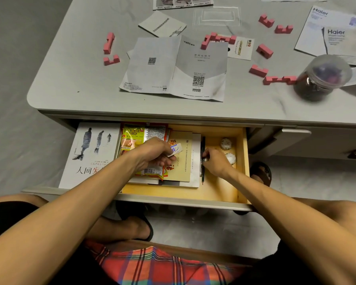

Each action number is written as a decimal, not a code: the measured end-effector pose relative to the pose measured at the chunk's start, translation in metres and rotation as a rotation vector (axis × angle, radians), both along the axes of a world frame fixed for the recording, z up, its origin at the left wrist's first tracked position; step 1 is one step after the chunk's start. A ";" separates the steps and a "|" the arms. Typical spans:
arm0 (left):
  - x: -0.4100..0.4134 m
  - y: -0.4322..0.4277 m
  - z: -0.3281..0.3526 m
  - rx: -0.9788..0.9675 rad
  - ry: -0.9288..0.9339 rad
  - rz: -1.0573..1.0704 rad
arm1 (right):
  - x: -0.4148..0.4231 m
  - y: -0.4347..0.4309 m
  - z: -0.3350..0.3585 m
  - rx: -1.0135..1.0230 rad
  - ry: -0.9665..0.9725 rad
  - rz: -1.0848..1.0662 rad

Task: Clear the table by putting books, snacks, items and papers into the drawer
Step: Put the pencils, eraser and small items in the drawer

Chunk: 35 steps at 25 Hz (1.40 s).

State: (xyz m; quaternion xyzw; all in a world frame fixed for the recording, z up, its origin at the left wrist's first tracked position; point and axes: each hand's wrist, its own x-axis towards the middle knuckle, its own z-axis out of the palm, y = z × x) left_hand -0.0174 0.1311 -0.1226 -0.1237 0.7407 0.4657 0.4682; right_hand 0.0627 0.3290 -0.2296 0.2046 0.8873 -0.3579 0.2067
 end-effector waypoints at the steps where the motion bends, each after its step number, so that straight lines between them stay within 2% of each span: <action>1: 0.001 0.000 -0.002 0.033 -0.026 0.008 | -0.002 0.003 0.007 -0.033 0.054 -0.042; 3: 0.004 0.004 -0.007 0.103 -0.071 0.017 | -0.008 0.007 0.031 -0.231 0.128 -0.091; 5: 0.009 0.011 -0.010 0.151 -0.096 -0.020 | -0.008 0.006 0.057 -0.387 0.151 0.080; 7: 0.012 0.017 -0.012 0.172 -0.098 -0.071 | -0.005 -0.001 0.073 -0.277 0.183 0.317; 10: 0.014 0.020 -0.016 0.147 -0.073 -0.080 | 0.003 -0.009 0.072 -0.028 0.240 0.407; 12: 0.014 0.019 -0.017 0.126 -0.044 -0.039 | 0.004 -0.007 0.065 0.109 0.235 0.371; 16: 0.012 0.014 -0.012 0.142 -0.015 0.079 | -0.001 0.013 0.040 0.203 0.070 0.006; 20: 0.005 0.006 -0.004 0.172 0.010 0.077 | -0.019 0.011 0.022 0.317 0.025 -0.033; 24: 0.003 0.003 0.000 0.163 0.011 0.086 | -0.029 0.013 0.016 0.439 -0.007 0.014; 31: 0.003 0.011 0.018 0.128 0.058 0.051 | -0.020 0.029 0.036 0.220 0.009 -0.069; 35: 0.005 0.015 0.042 0.126 0.145 -0.024 | -0.009 0.046 0.072 0.153 0.097 0.029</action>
